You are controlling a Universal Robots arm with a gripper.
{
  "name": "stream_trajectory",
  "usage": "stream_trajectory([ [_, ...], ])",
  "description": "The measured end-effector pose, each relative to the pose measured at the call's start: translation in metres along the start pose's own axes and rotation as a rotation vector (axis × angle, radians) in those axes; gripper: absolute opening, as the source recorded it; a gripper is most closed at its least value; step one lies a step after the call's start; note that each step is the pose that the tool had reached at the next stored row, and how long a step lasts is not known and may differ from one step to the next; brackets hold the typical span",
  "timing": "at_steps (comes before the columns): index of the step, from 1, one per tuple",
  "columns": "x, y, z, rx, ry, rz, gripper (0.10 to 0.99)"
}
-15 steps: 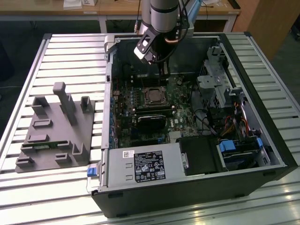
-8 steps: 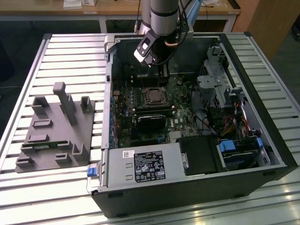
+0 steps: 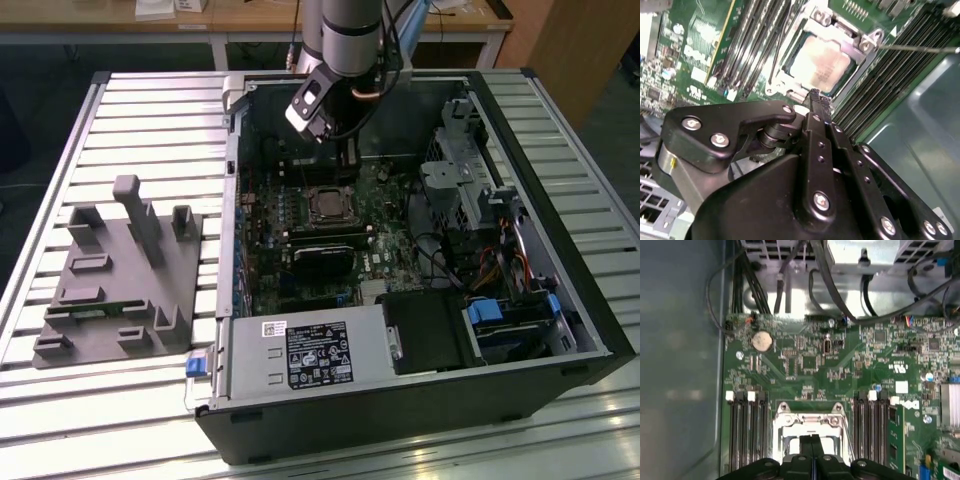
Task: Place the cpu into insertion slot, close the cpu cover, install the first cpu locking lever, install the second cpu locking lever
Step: 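Close the cpu cover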
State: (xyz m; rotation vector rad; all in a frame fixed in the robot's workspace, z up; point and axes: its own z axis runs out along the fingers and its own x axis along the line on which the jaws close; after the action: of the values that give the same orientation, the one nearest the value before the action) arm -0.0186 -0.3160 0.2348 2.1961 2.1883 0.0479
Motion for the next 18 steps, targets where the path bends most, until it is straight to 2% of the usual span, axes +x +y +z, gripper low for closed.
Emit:
stream_trajectory([
  [2, 0.0000, 0.0003, 0.0006, 0.017, -0.0043, 0.000, 0.106],
  [3, 0.0000, 0.0002, 0.0010, 0.022, -0.0063, -0.001, 0.106],
  [6, -0.0002, 0.0002, 0.0015, 0.022, -0.0122, -0.001, 0.106],
  [13, -0.0006, -0.0003, 0.0048, 0.022, -0.0125, -0.001, 0.106],
  [18, -0.0010, -0.0042, 0.0082, 0.020, -0.0126, -0.001, 0.106],
])
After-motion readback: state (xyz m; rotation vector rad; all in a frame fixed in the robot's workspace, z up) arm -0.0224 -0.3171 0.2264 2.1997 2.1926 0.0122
